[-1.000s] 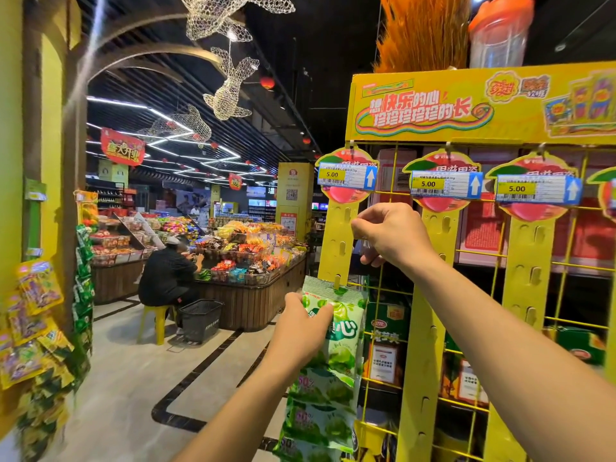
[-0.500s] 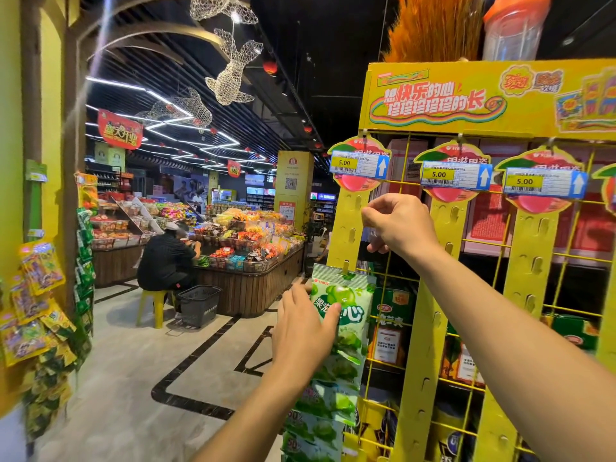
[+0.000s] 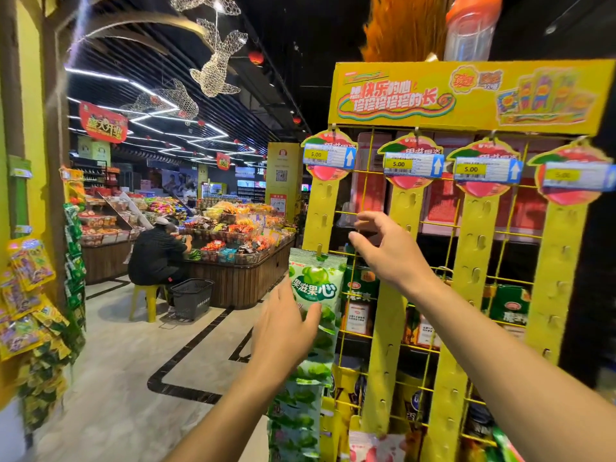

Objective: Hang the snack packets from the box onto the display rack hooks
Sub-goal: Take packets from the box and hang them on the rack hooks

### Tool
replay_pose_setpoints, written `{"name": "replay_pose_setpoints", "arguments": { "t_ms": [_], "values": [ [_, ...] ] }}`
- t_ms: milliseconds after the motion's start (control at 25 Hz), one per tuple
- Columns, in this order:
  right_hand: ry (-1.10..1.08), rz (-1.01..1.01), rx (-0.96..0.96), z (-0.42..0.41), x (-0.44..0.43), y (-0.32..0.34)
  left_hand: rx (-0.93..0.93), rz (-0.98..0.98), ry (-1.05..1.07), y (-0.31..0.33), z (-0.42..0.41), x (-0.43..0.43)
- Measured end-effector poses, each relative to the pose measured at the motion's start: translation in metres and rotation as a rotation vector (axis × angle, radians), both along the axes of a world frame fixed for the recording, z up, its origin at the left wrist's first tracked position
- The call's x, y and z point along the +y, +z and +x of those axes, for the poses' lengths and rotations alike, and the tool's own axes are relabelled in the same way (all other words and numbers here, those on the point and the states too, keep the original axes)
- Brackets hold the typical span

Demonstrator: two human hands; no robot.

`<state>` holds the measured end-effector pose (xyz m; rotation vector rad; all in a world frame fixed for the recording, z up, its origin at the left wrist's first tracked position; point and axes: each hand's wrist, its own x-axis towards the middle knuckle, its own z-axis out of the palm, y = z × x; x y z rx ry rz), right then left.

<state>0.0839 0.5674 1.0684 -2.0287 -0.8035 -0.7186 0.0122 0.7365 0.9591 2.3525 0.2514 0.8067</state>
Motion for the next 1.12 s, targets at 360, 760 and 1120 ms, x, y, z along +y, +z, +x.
{"name": "replay_pose_setpoints", "arguments": {
  "t_ms": [360, 760, 1120],
  "values": [
    [-0.402, -0.575, 0.033, -0.053, -0.159, -0.07, 0.097, 0.376, 0.026, -0.005, -0.027, -0.128],
    [-0.654, -0.724, 0.181, -0.135, -0.379, -0.139, 0.188, 0.594, -0.185, -0.046, -0.06, -0.354],
    [-0.768, -0.757, 0.359, -0.153, -0.496, -0.196, 0.286, 0.629, -0.398, -0.101, -0.05, -0.481]
  ]
}}
